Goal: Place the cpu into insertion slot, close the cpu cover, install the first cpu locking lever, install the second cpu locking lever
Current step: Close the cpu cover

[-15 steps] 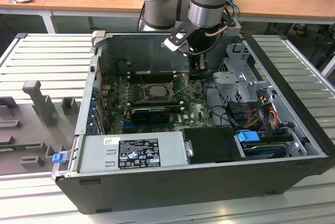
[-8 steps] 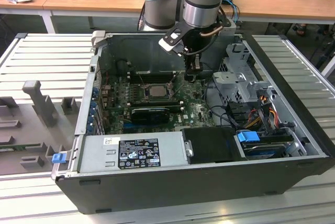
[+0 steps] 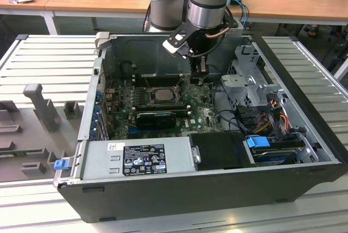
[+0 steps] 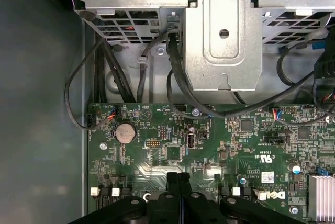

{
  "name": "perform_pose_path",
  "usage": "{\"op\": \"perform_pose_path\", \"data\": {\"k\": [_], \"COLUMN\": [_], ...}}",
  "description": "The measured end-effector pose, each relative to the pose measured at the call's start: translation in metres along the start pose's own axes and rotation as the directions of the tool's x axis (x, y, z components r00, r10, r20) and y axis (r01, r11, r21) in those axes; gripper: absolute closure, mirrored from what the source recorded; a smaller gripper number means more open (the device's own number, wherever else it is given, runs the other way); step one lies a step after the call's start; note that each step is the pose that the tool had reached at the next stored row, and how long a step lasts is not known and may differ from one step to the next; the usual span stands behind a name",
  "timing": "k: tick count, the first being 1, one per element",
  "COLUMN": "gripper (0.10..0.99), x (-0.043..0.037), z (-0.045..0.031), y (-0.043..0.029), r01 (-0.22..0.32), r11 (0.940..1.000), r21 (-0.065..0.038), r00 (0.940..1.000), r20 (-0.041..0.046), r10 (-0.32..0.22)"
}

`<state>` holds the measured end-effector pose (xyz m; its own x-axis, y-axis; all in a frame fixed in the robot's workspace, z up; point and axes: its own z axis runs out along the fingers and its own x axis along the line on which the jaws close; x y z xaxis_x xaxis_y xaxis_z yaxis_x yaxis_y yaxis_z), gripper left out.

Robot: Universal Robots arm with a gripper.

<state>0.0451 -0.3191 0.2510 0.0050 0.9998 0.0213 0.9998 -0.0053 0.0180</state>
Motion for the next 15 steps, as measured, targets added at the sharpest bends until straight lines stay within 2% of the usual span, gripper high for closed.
{"op": "perform_pose_path", "data": {"k": [15], "gripper": [0.98], "x": [0.0], "z": [-0.0001], "y": [-0.0052], "r01": [0.0], "r11": [1.0], "r21": [0.0], "r00": [1.0], "r20": [0.0], "r10": [0.0]}}
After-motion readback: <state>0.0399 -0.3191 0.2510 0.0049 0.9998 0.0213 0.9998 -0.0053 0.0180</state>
